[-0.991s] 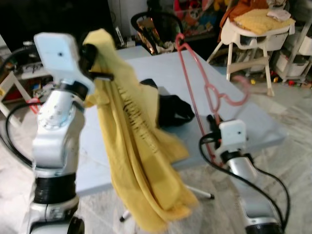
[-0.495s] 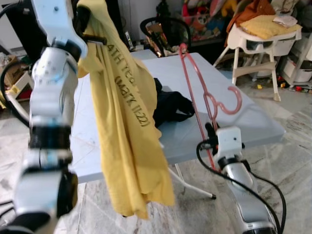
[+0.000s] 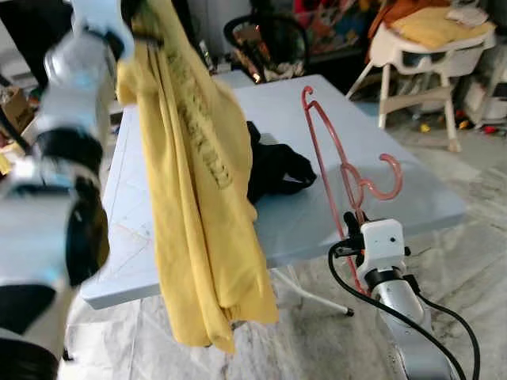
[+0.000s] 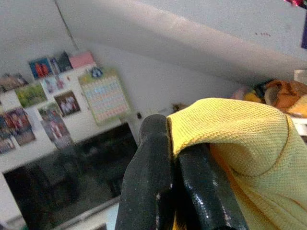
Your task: Hang hanger
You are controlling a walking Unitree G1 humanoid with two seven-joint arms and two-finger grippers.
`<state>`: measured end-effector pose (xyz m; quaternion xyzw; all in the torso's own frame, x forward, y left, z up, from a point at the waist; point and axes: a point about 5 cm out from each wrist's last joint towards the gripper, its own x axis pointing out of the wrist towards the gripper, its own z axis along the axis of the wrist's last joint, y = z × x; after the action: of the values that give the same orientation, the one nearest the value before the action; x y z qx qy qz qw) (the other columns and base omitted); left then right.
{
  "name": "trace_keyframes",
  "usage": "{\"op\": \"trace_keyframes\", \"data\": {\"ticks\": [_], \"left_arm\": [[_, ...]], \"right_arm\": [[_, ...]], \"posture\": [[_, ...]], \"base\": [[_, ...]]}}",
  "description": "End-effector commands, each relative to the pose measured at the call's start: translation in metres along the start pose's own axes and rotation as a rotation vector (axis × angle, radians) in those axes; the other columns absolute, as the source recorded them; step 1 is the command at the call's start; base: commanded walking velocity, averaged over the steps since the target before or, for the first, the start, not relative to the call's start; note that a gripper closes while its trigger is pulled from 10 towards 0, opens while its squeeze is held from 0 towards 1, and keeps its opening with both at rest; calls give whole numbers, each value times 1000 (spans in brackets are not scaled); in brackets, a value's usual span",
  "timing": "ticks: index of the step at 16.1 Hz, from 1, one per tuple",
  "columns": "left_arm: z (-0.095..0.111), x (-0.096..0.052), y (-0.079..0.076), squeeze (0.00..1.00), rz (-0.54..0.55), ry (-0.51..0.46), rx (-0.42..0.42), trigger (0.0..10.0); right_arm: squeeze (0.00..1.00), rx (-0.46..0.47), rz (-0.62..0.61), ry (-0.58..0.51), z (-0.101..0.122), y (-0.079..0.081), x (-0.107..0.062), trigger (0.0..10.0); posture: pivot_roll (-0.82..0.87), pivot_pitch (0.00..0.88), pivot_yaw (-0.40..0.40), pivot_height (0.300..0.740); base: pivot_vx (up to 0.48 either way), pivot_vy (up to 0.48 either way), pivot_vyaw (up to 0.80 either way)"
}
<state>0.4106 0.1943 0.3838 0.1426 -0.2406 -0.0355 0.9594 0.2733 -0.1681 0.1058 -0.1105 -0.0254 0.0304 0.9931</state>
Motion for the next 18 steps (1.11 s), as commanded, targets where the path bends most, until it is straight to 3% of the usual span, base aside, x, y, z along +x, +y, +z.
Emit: {"op": "trace_keyframes", "data": {"ticks": [1,2,3,4,7,9,10,11,12,13,14,16,17,18], "left_arm": [[29,8,14,0,47,-51,95,10000],[35,10,13,0,45,-53,134,10000],[57,17,10,0,60,-86,251,10000],[77,20,13,0,92,-136,304,10000],[129,22,23,0,161,-246,346,10000],[140,20,32,0,196,-269,350,10000],[136,19,34,0,200,-265,330,10000],[120,19,34,0,189,-236,313,10000],[88,16,30,0,158,-178,310,10000],[42,8,26,0,135,-90,291,10000],[9,-1,22,0,117,-17,265,10000],[-37,-18,16,0,105,89,222,10000],[-77,-38,8,0,92,186,198,10000],[-97,-50,5,0,90,237,183,10000]], "right_arm": [[0,-3,-11,-20,7,-2,-2,10000],[0,-4,-11,-19,7,-2,-3,10000],[0,-9,-8,-21,9,-1,-5,10000],[0,-11,-8,-22,10,-1,-8,10000],[0,-19,-15,-15,10,-5,-14,10000],[0,-21,-17,-7,9,-6,-16,10000],[0,-20,-17,-5,9,-5,-16,10000],[0,-14,-11,0,9,-2,-17,10000],[0,-8,4,3,9,1,-17,10000],[0,-6,21,5,10,4,-17,10000],[0,-7,26,7,10,3,-17,10000],[0,-10,32,13,9,2,-17,10000],[0,-13,37,19,8,0,-16,10000],[0,-14,42,22,8,0,-16,10000]], "posture": [[-152,43,133,740],[-155,45,134,740],[-172,56,138,740],[-188,61,141,740],[-200,67,145,740],[-198,67,147,740],[-196,69,144,740],[-196,69,138,740],[-196,69,130,740],[-197,70,125,740],[-199,71,115,740],[-199,71,105,740],[-199,72,90,740],[-198,72,86,740]], "base": [[0,0,0],[0,0,0],[0,0,0],[0,0,0],[0,0,0],[0,0,0],[0,0,0],[0,0,0],[0,0,0],[0,0,0],[0,0,0],[0,0,0],[0,0,0],[0,0,0]]}}
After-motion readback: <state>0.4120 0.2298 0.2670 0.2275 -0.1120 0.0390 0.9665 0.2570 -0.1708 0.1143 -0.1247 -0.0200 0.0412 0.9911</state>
